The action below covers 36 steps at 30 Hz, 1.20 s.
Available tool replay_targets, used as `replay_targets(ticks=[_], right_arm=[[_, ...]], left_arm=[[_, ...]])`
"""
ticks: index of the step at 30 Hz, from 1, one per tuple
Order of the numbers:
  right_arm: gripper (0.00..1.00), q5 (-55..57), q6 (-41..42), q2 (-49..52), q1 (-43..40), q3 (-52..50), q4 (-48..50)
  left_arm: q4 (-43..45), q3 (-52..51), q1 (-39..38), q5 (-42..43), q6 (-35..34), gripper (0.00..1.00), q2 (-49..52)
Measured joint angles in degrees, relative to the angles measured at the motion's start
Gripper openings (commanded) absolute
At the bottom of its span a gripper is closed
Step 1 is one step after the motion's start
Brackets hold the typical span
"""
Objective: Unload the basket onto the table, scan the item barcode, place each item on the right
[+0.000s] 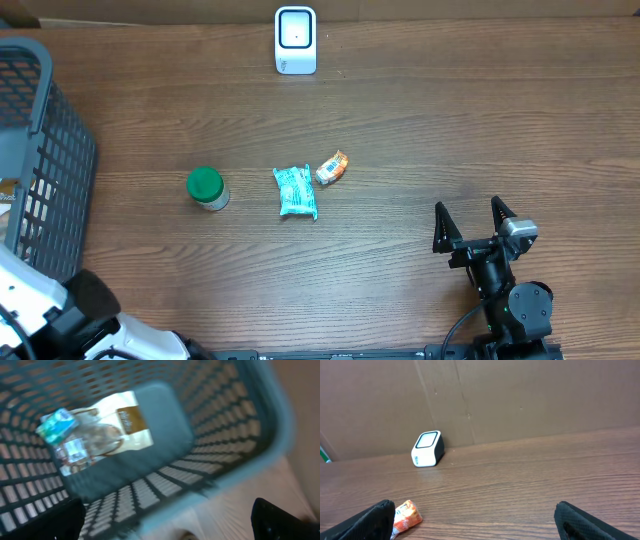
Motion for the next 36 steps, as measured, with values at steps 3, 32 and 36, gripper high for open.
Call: replay_targets(ticks=[3, 32, 36], right_arm=[[1.0, -0.02, 0.02, 0.02, 0.0, 0.0, -0.02], [1.0, -0.02, 0.04, 0.02, -0.02, 0.0, -0.02], [1.0, 0.0, 0.02, 0.02, 0.0, 0.0, -0.02]], left_arm=[[3.19, -6.4, 2.95, -0.02, 0.0, 0.94, 0.09], [46.45, -50.77, 6.99, -2.21, 25.31, 1.0, 7.08], [46.56, -51.04, 6.99, -3.1, 27.52, 1.0, 11.52]])
